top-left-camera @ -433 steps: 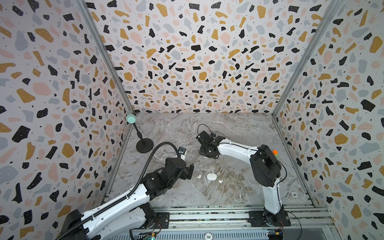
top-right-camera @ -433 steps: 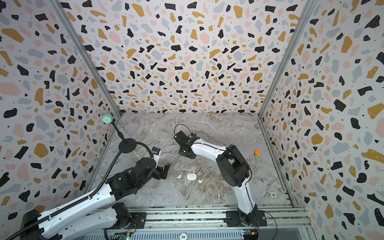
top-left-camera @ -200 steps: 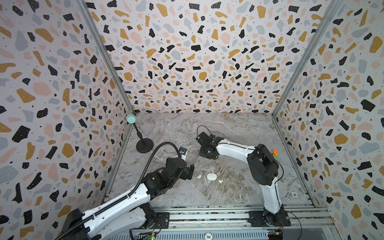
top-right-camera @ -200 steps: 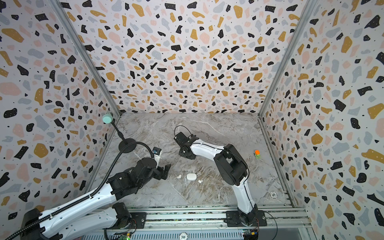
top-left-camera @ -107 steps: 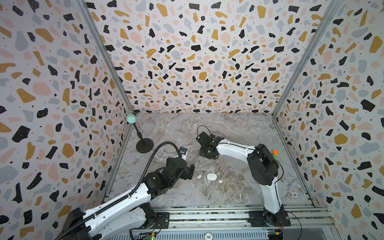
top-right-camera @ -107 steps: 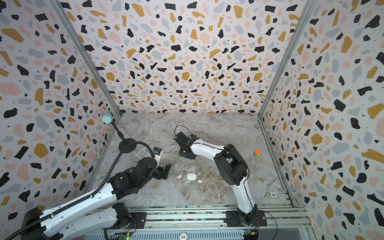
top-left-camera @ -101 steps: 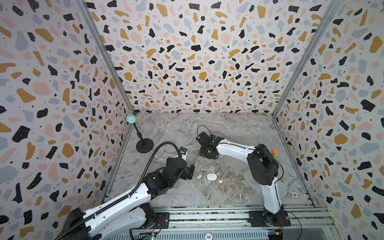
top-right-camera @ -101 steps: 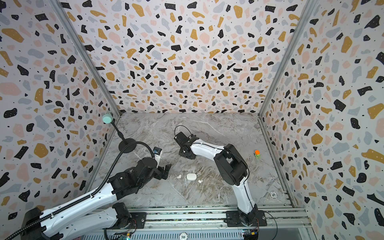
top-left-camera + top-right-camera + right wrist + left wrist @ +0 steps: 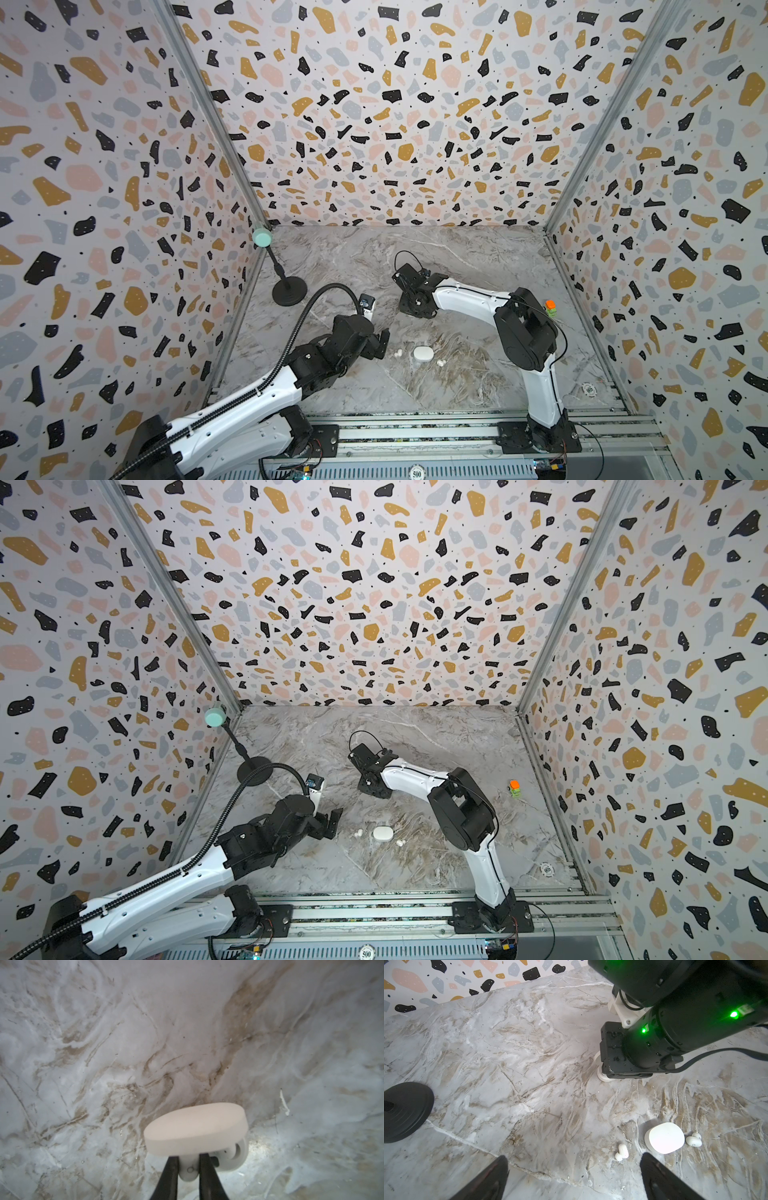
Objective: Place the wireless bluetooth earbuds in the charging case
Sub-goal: 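Lower the held earbud into the empty case slot with the right gripper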
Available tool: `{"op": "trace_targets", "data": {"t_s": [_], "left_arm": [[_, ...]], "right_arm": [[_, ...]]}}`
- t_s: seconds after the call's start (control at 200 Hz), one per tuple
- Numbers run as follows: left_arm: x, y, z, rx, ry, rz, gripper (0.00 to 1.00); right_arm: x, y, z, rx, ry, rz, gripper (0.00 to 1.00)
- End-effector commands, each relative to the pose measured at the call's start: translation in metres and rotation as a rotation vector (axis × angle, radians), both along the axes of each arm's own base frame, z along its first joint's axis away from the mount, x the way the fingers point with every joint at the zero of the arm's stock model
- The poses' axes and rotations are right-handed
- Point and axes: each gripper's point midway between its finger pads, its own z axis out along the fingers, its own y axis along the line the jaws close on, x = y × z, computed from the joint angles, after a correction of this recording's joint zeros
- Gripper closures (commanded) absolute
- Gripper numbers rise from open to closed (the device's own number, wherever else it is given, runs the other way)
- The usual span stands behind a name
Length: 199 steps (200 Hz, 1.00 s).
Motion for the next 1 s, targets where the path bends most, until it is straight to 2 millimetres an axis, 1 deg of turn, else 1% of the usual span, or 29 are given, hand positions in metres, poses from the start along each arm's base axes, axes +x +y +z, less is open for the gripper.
{"op": "trace_targets", "data": {"t_s": [0.0,0.991], "left_arm": [[0.002,-0.001,-0.001,0.000,-0.009,-0.005,0.00],[0.001,-0.002,-0.003,0.001,-0.003,-0.009,0.00]], "right_arm": [[0.001,-0.002,0.001,-0.009,0.007,-0.003,0.82],[0.001,-0.001,0.016,0.005,-0.011,-0.003,0.77]]}}
